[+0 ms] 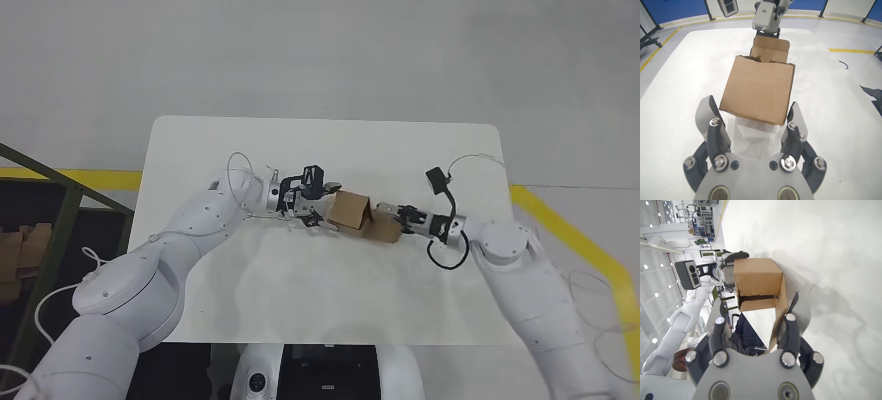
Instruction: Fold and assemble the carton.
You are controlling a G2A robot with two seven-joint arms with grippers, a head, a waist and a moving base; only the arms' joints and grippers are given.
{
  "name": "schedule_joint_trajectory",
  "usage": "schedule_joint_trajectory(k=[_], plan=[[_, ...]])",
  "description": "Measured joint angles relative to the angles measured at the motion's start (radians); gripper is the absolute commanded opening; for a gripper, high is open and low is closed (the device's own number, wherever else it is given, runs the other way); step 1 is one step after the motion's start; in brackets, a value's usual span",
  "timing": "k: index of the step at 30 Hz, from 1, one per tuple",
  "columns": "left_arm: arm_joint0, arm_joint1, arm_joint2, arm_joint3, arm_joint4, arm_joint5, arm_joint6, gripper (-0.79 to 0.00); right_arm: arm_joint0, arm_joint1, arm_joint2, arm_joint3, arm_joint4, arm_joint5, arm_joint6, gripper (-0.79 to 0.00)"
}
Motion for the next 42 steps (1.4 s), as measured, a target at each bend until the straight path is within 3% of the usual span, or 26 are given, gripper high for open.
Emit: schedule_joint_trajectory(k=[3,5,9,14,30,42], plan=[[0.0,0.0,-0.001,-0.001,0.002,-0.001,-0.001,-0.111,-0.02,0.006,0.028,-0.015,0.014,-0.004,0.0,-0.191],[0.0,0.001,-0.002,0.0,0.003,-0.001,-0.001,-0.111,-0.033,0.01,0.044,-0.024,0.032,-0.009,0.013,-0.336],[0.001,0.001,-0.004,-0.003,0.006,-0.003,-0.003,-0.114,-0.044,0.016,0.057,-0.029,0.06,0.014,0.063,-0.314],[0.001,-0.001,-0.006,-0.007,0.01,-0.006,-0.006,-0.108,-0.018,0.009,0.024,-0.001,0.092,0.041,0.095,-0.397],[-0.002,-0.004,-0.016,-0.029,0.028,-0.007,-0.022,-0.105,0.072,-0.016,-0.046,0.03,0.157,0.15,-0.001,-0.419],[0.004,0.0,-0.03,-0.026,0.026,-0.011,-0.03,-0.099,0.091,-0.029,-0.074,0.068,0.236,0.133,0.033,-0.345]])
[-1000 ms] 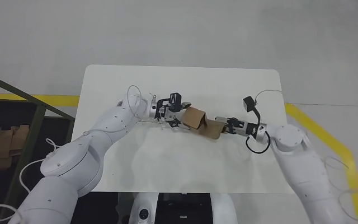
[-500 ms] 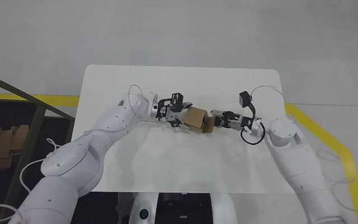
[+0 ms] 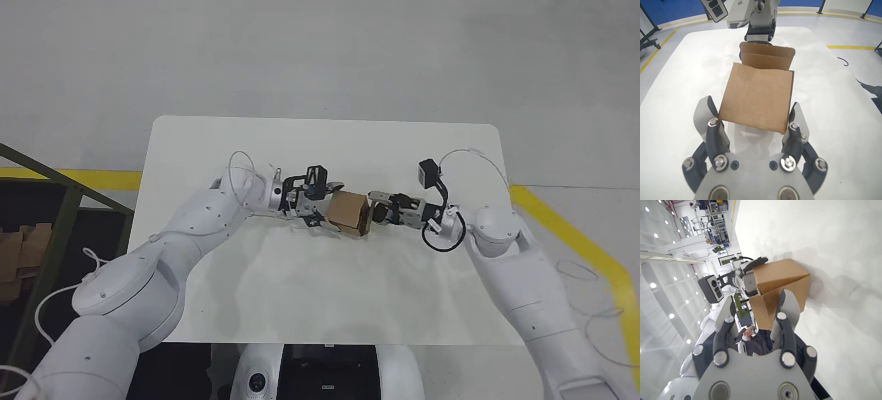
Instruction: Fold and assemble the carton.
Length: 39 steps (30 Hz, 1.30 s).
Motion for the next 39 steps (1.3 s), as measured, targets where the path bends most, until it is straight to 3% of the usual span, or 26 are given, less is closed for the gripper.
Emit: schedule_joint_trajectory(k=[4,7,14,17,30,39], plan=[[0.002,0.0,-0.004,0.004,-0.003,-0.004,-0.004,-0.111,0.003,-0.003,-0.005,0.031,0.04,-0.021,0.038,-0.311],[0.004,0.0,-0.007,0.009,-0.005,-0.004,-0.005,-0.108,0.006,-0.007,-0.009,0.054,0.074,-0.049,0.065,-0.416],[0.007,0.001,-0.015,0.016,-0.008,-0.006,-0.009,-0.111,0.02,-0.016,-0.026,0.103,0.134,-0.105,0.114,-0.508],[0.007,0.001,-0.018,0.015,-0.008,-0.009,-0.012,-0.108,0.03,-0.021,-0.036,0.124,0.144,-0.117,0.123,-0.511],[0.01,0.002,-0.029,0.011,-0.006,-0.012,-0.021,-0.111,0.047,-0.024,-0.057,0.139,0.047,-0.136,0.047,-0.606],[0.011,0.003,-0.035,0.005,-0.003,-0.014,-0.024,-0.111,0.003,-0.008,-0.031,0.053,-0.072,-0.131,-0.022,-0.582]])
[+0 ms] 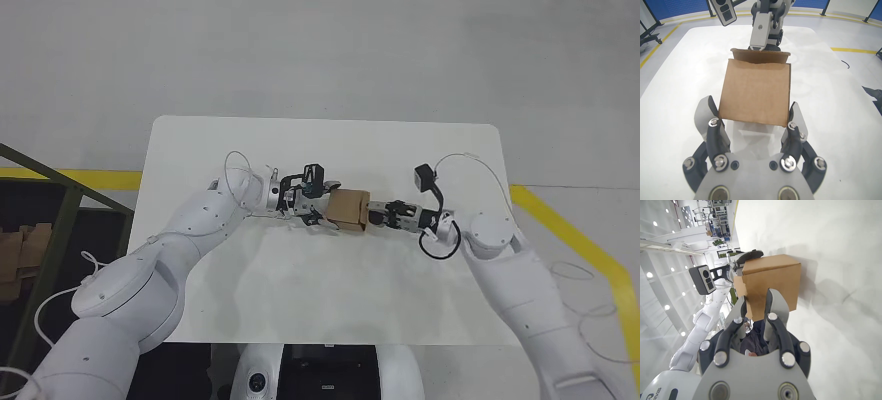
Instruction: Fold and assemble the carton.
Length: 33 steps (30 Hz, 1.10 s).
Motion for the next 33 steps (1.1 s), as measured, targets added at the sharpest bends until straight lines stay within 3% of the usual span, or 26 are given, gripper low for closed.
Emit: schedule_joint_trajectory(k=[26,33], plan=[[0.007,0.004,-0.018,-0.011,0.004,-0.007,-0.007,-0.111,-0.066,0.018,0.016,-0.148,-0.176,0.07,-0.1,-0.539],[0.009,0.005,-0.022,-0.012,0.007,-0.008,-0.008,-0.114,-0.066,0.017,0.029,-0.132,-0.093,0.025,-0.048,-0.508]])
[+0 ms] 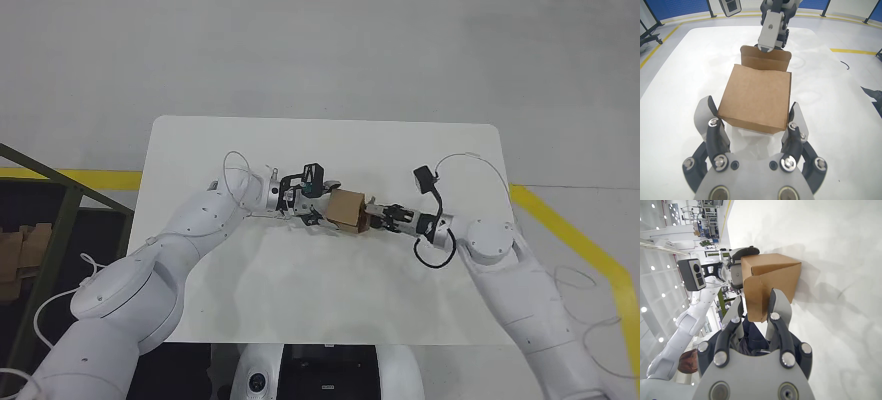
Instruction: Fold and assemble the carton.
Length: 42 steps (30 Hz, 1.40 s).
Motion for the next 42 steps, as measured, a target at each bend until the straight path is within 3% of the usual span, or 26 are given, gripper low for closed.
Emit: schedule_joint_trajectory(k=[12,19,26,35,42], plan=[[0.001,-0.001,-0.004,-0.001,0.003,-0.004,-0.009,-0.111,0.043,-0.01,-0.02,0.089,0.1,-0.005,0.083,-0.542],[0.0,-0.003,-0.007,-0.001,0.003,-0.007,-0.017,-0.111,0.069,-0.019,-0.038,0.136,0.145,-0.022,0.115,-0.471],[0.0,-0.004,-0.008,-0.001,0.006,-0.004,-0.018,-0.114,0.083,-0.023,-0.037,0.175,0.193,-0.044,0.149,-0.625],[0.001,-0.005,-0.011,0.0,0.007,-0.006,-0.019,-0.108,0.094,-0.026,-0.048,0.197,0.179,-0.038,0.135,-0.576],[0.002,-0.005,-0.014,0.003,0.006,-0.008,-0.019,-0.111,0.09,-0.023,-0.053,0.172,0.1,-0.009,0.078,-0.631]])
